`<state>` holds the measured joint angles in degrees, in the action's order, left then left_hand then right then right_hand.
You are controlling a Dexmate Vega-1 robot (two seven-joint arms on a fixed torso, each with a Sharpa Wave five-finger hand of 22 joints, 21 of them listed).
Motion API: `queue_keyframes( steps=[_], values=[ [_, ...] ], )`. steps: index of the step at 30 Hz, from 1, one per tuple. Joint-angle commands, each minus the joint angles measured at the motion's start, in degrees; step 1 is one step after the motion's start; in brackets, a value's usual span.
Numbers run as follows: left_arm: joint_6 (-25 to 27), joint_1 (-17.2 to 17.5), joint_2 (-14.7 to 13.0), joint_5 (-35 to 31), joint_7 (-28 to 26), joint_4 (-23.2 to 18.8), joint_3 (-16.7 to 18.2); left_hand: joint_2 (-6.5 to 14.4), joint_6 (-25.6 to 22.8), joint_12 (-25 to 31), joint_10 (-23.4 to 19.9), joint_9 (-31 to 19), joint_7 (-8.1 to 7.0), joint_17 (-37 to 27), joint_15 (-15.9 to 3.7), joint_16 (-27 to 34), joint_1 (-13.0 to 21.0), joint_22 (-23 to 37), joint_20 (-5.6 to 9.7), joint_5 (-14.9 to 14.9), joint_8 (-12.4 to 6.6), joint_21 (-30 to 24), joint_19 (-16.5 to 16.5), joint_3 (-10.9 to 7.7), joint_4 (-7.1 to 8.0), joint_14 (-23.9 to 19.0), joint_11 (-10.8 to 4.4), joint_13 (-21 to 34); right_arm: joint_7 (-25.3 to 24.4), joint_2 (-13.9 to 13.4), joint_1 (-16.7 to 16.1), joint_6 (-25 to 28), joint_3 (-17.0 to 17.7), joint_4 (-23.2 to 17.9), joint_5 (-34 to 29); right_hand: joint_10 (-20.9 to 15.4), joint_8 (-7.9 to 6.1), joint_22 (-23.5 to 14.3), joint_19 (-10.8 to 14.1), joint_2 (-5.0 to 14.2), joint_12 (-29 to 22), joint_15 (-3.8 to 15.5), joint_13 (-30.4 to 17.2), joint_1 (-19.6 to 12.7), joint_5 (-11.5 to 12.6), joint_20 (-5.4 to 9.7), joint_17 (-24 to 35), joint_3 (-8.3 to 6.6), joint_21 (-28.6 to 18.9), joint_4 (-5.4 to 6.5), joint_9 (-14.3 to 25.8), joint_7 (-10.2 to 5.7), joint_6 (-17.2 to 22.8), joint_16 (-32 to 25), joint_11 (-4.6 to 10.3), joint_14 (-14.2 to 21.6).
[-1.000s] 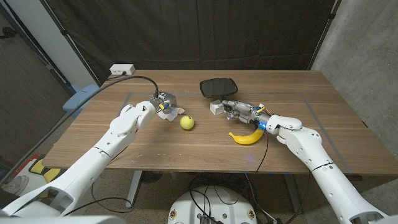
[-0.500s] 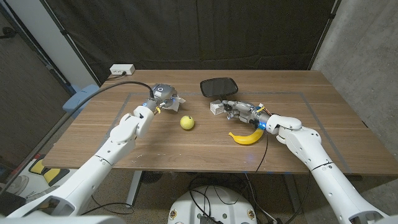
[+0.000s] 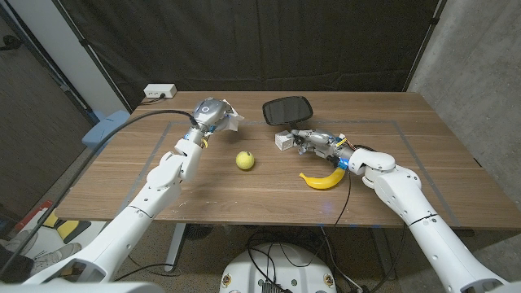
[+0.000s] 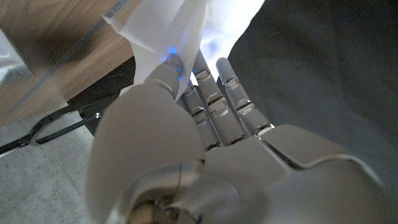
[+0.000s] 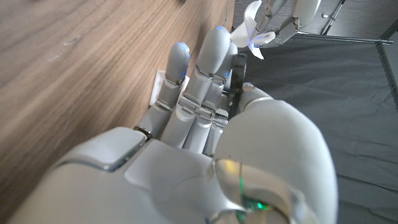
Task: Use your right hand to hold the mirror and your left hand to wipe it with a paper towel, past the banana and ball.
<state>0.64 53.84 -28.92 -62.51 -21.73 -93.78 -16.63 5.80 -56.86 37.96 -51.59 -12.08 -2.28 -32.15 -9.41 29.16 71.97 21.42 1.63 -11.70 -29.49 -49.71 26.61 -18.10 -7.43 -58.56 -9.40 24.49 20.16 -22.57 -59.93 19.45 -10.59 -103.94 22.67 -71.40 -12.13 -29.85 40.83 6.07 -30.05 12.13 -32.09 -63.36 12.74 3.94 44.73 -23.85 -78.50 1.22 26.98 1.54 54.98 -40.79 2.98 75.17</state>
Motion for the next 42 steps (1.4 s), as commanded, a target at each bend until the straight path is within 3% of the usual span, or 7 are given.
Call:
queue_keyframes(
  steps=[1, 14, 27, 42],
  values=[
    [-4.0, -2.0, 2.9, 6.7, -5.6, 2.0, 1.1, -0.5, 0.1, 0.2, -1.9, -0.5, 0.00, -0.3, -3.70, -0.5, -0.7, 0.3, 0.08, -0.8, -0.29, -0.7, 0.4, 0.26, 0.50, -0.7, -1.44, 0.3, -0.6, -1.5, -0.3, -3.8, -2.0, -0.9, -3.7, -2.8, 0.23, 0.1, -0.2, 4.25, 0.0, 1.00, -0.1, -4.9, 0.3, 8.07, 0.2, -0.11, -0.3, 0.26, 0.3, -0.32, 3.4, 0.0, 1.44, -0.8],
    [-11.9, -5.9, 7.6, 17.9, -6.3, 7.2, 0.7, -0.9, -0.4, -0.4, -2.8, -1.5, 0.24, -1.4, -3.72, -0.7, -1.3, -0.1, 0.56, -2.5, -1.05, -2.5, 1.2, 0.52, 0.93, -2.7, -1.66, 1.0, -0.8, -2.8, -0.4, -7.1, -3.9, -1.8, -6.5, -2.8, 0.28, 0.7, -0.4, 4.23, 0.1, 1.00, -0.2, -5.0, 0.3, 8.06, 0.4, -0.03, -0.7, 0.38, 0.4, -0.34, 3.5, 0.0, 1.43, -0.8],
    [-16.5, -7.9, 10.5, 32.2, 3.2, 9.6, 2.0, -1.4, -0.8, -1.2, -3.4, -1.0, 0.67, -2.3, -3.70, -1.1, -1.0, -0.4, 0.52, -3.5, -0.82, -3.7, 1.1, 0.50, 0.76, -3.2, -1.37, 1.4, -1.0, -3.0, 0.3, -9.0, -5.5, -1.8, -8.0, -2.8, 0.38, 1.5, -0.7, 4.22, 0.2, 1.00, -0.2, -5.2, 0.4, 8.06, 0.6, 0.05, -1.2, 0.49, 0.6, -0.28, 3.4, -0.1, 1.30, -0.8],
    [-17.9, -10.3, 10.4, 41.8, 13.3, 11.5, 1.8, -1.8, -1.2, -2.1, -3.7, -0.6, 0.70, -3.1, -3.79, -1.6, -0.6, -0.8, 0.61, -4.3, -0.51, -5.0, 1.5, 0.38, 0.54, -3.7, -1.48, 1.7, -1.9, -2.6, 0.8, -11.8, -7.0, -1.8, -9.7, -2.8, 0.48, 2.1, -0.8, 4.17, 0.2, 1.00, -0.4, -5.3, 0.4, 8.06, 0.9, 0.13, -1.7, 0.57, 0.6, -0.24, 3.5, -0.1, 1.45, -0.9]
  ],
)
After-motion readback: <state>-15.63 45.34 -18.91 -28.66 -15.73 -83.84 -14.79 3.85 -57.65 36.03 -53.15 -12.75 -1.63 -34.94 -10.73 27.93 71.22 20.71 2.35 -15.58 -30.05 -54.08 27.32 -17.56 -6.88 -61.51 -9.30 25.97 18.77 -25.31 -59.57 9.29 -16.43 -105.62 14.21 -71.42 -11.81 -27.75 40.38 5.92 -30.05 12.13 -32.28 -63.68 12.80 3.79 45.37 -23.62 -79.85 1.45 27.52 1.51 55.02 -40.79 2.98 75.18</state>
